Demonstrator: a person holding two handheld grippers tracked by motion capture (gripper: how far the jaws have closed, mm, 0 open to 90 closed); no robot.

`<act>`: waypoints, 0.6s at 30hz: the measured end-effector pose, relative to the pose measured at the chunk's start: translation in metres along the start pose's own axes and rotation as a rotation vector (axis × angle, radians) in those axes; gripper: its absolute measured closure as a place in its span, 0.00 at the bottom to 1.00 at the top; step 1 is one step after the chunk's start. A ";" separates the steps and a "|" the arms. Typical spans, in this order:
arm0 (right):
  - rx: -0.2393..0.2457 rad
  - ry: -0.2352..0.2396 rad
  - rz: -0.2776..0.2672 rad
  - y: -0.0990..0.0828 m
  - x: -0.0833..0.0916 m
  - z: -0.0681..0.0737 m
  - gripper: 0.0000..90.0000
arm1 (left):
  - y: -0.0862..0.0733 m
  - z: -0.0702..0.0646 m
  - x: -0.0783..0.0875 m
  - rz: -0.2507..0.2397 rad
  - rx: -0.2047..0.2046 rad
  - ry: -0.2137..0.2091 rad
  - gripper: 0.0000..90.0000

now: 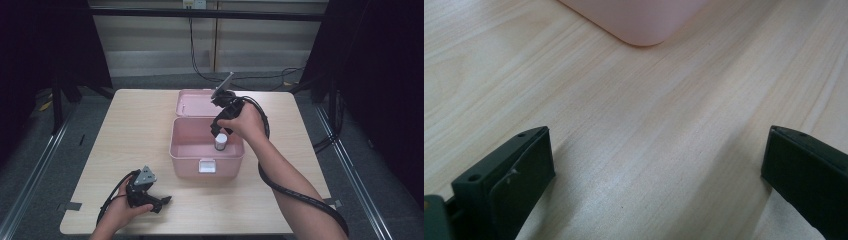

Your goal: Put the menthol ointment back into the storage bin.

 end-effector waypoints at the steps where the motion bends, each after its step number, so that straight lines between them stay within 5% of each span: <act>1: 0.000 -0.001 0.004 -0.001 0.001 0.001 0.19 | 0.000 0.000 0.000 0.002 0.001 0.000 0.00; 9: 0.055 -0.026 -0.003 -0.006 0.006 0.002 0.18 | 0.000 0.000 0.000 0.000 0.000 0.004 0.00; 18: 0.114 0.017 0.001 -0.016 0.015 0.009 0.18 | 0.000 0.000 0.000 0.001 0.000 0.004 0.00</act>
Point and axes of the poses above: each handheld gripper's, and its own axes: x roughly backward along the jaws, y roughly out of its top, z roughly to its left, the point moved 6 cm from there along -x, roughly forward along the jaws, and after that the axes turned 8 degrees about z, right-handed, at the moved point
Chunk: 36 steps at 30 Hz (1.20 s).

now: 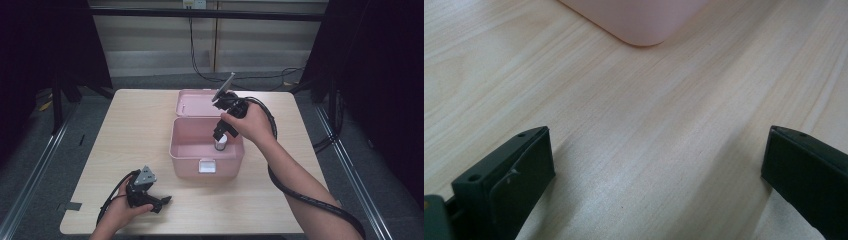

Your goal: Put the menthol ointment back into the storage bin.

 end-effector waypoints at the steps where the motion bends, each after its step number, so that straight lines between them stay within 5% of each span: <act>1: -0.004 -0.004 0.011 -0.002 0.001 0.001 0.17 | 0.000 0.000 0.000 0.000 0.000 -0.001 0.00; 36: 0.103 0.054 -0.030 -0.062 0.032 -0.021 0.18 | 0.000 0.000 0.000 0.000 0.002 0.003 0.00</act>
Point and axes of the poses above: each handheld gripper's, and its own axes: x roughly backward along the jaws, y roughly out of its top, z roughly to its left, the point moved 6 cm from there along -x, roughly forward along the jaws, and after that the axes turned 8 degrees about z, right-handed, at the moved point
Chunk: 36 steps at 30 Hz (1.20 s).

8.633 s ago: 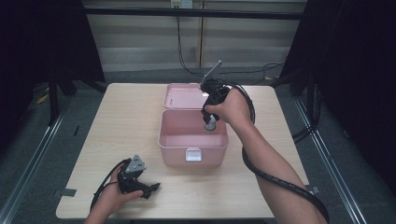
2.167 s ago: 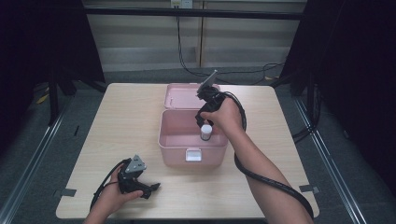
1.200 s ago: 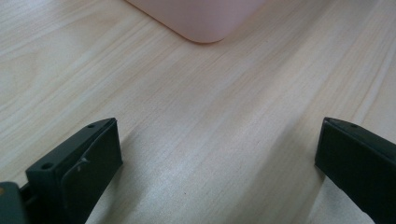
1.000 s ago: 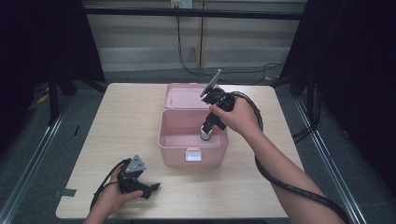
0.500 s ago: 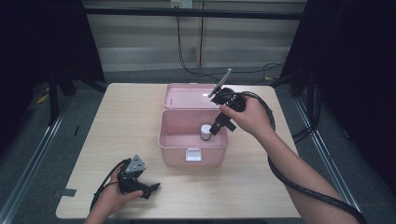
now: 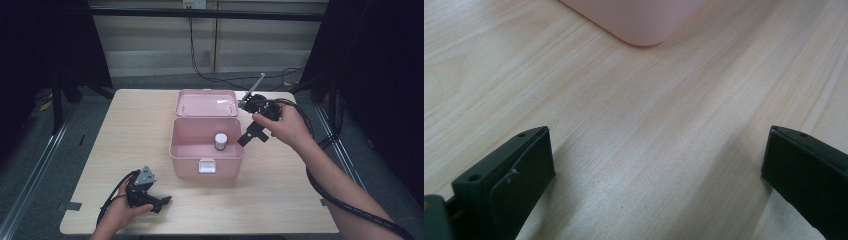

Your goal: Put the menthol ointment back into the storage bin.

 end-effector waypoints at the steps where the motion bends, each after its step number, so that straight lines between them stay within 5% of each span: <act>1: 0.001 0.000 0.004 -0.002 0.001 -0.001 0.18 | 0.000 0.000 0.000 0.000 0.000 0.000 0.00; 13: -0.013 0.009 0.013 -0.032 0.006 -0.014 0.18 | 0.000 0.000 0.000 -0.003 0.002 -0.002 0.00; 36: -0.038 0.018 0.077 -0.095 -0.016 -0.035 0.18 | 0.000 0.000 0.000 0.005 -0.005 -0.003 0.00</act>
Point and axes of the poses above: each handheld gripper's, and its own axes: x roughly backward along the jaws, y roughly out of its top, z roughly to its left, the point moved 6 cm from there along -x, roughly forward along the jaws, and after that the axes turned 8 degrees about z, right-handed, at the moved point
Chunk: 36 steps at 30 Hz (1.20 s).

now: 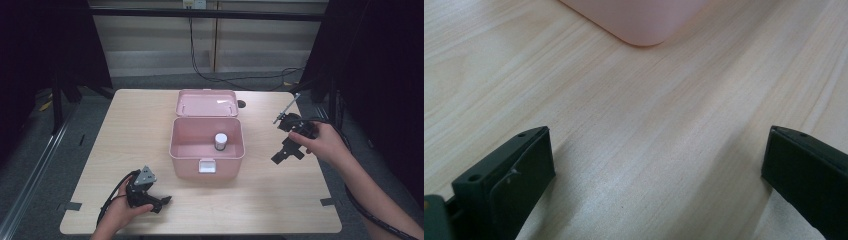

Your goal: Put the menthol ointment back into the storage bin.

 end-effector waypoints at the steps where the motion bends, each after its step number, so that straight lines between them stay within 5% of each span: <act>1: -0.003 0.000 0.006 -0.003 -0.001 -0.001 0.18 | 0.000 0.000 0.000 0.000 0.001 -0.001 0.00; 13: 0.010 -0.007 0.033 -0.024 -0.032 -0.001 0.19 | 0.000 0.000 0.000 0.000 0.002 0.000 0.00; 36: 0.007 0.009 -0.029 -0.035 -0.079 0.004 0.19 | 0.000 0.000 0.000 0.000 0.003 0.001 0.00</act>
Point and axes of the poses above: each handheld gripper's, and its own axes: x roughly backward along the jaws, y roughly out of its top, z roughly to its left, the point moved 6 cm from there along -x, roughly forward along the jaws, and after that the axes turned 8 degrees about z, right-handed, at the moved point
